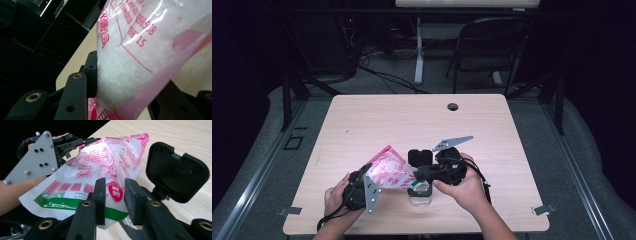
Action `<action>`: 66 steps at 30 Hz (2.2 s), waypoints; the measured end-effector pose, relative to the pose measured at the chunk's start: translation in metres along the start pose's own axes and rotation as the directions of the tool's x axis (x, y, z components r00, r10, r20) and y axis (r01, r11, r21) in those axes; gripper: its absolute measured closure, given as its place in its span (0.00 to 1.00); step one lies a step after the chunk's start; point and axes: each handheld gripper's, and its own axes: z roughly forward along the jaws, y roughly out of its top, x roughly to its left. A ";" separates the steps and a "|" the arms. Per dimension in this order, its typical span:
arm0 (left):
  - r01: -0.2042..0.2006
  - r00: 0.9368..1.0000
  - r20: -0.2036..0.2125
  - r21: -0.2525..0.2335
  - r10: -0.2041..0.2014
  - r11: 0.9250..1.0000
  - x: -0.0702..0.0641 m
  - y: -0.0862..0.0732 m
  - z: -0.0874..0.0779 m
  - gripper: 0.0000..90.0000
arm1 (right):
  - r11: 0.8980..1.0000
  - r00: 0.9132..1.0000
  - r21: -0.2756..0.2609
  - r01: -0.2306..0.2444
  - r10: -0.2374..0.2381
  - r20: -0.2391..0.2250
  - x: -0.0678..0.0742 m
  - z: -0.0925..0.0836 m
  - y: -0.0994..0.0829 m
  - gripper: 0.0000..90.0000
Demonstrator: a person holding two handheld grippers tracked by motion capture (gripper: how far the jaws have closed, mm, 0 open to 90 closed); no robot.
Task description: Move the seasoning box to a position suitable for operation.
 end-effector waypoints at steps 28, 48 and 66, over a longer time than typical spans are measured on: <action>-0.071 0.997 -0.037 -0.018 0.070 0.997 -0.006 0.001 -0.003 0.73 | 0.997 0.997 0.076 0.009 -0.015 0.075 -0.008 0.024 -0.012 0.99; -0.129 0.989 -0.080 -0.030 0.126 0.991 -0.007 0.004 -0.009 0.73 | 0.997 0.987 0.046 0.064 -0.070 0.148 -0.003 0.025 -0.017 1.00; -0.209 0.972 -0.110 0.001 0.208 0.978 -0.011 0.011 -0.010 0.73 | 0.999 0.988 -0.002 0.044 -0.043 0.147 -0.015 0.030 -0.026 1.00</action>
